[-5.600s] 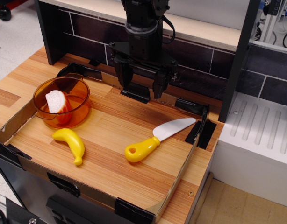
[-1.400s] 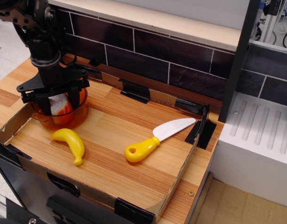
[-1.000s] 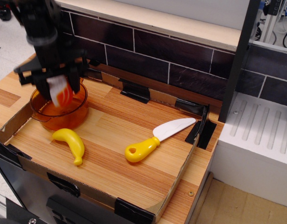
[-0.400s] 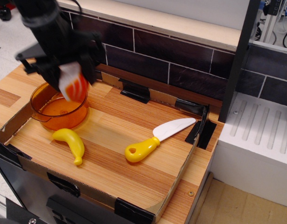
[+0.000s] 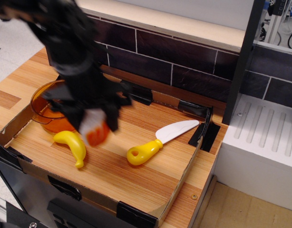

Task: Take sushi out of pot

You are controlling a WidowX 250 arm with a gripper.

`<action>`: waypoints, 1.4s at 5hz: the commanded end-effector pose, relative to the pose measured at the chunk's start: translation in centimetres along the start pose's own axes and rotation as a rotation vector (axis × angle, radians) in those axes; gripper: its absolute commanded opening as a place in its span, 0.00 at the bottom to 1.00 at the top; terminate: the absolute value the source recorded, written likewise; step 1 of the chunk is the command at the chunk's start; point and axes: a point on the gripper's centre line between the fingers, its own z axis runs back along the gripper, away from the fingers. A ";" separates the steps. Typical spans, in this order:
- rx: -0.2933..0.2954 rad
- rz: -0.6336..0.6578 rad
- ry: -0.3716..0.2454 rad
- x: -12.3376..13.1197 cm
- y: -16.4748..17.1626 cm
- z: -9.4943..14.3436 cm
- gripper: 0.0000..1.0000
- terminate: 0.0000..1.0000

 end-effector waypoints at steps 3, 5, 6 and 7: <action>-0.030 -0.078 -0.061 -2.4 -1.3 -1.6 0.00 0.00; -0.037 -0.030 -0.067 -1.3 -0.3 -1.3 0.00 0.00; -0.036 -0.019 -0.070 -1.2 0.4 -1.4 0.00 0.00; -0.032 0.008 -0.055 -1.0 1.2 -1.4 0.00 0.00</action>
